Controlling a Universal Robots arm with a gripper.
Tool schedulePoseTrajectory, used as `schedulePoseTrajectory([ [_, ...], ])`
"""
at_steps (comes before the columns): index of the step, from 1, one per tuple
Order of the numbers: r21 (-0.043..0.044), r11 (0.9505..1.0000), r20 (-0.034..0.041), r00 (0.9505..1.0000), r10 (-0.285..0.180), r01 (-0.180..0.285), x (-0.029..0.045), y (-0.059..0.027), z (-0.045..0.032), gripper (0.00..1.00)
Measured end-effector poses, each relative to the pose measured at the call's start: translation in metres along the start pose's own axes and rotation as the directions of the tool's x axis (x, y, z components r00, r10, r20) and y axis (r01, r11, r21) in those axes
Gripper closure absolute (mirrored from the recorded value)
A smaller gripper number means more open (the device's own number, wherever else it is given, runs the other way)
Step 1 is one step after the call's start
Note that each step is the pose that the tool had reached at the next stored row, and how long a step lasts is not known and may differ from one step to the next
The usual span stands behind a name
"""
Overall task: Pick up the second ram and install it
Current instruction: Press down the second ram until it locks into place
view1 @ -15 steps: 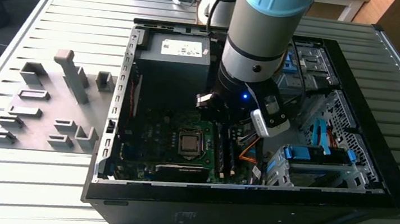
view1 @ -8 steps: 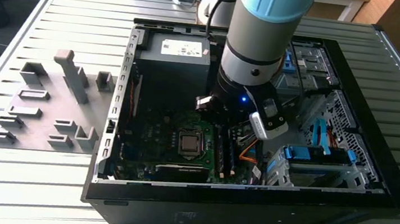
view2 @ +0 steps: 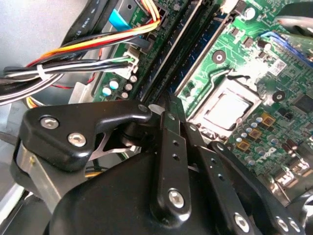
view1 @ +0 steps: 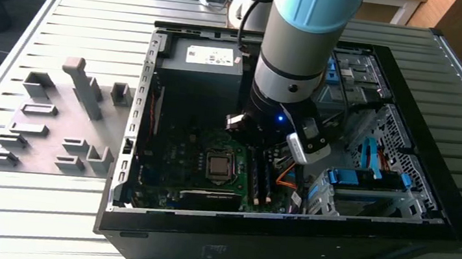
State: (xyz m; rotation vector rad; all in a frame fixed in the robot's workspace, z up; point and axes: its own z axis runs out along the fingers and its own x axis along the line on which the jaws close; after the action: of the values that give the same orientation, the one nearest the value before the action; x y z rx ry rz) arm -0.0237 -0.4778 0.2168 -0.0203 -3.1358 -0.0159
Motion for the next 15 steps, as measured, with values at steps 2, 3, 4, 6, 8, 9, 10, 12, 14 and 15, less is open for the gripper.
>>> schedulePoseTrajectory([
  [2, 0.0005, 1.0, -0.0002, 1.0, 0.0, 0.0, 0.0, -0.0001, 0.0031, 0.89],
  [3, 0.0024, 1.0, -0.0009, 1.0, 0.0, 0.0, -0.0002, 0.0001, 0.0036, 0.89],
  [4, 0.0034, 1.0, -0.0011, 1.0, 0.0, 0.0, -0.0002, 0.0003, 0.0032, 0.89],
  [6, 0.002, 1.0, -0.0005, 1.0, 0.0, 0.0, -0.0002, 0.0004, 0.0016, 0.89],
  [8, -0.0042, 1.0, 0.0014, 1.0, 0.0, 0.0, -0.0003, 0.0007, -0.0026, 0.89],
  [9, -0.0026, 1.0, 0.0008, 1.0, 0.0, 0.0, -0.0002, 0.0005, -0.0068, 0.89],
  [10, -0.0011, 1.0, 0.0004, 1.0, 0.0, 0.0, -0.0001, 0.0002, -0.0109, 0.89],
  [12, -0.0012, 1.0, 0.0004, 1.0, 0.0, 0.0, 0.0, 0.0003, -0.0161, 0.89],
  [14, -0.0011, 1.0, 0.0004, 1.0, 0.0, 0.0, 0.0, 0.0004, -0.0187, 0.89],
  [15, -0.0013, 1.0, 0.0004, 1.0, 0.0, 0.0, -0.0001, 0.0004, -0.0186, 0.89],
])
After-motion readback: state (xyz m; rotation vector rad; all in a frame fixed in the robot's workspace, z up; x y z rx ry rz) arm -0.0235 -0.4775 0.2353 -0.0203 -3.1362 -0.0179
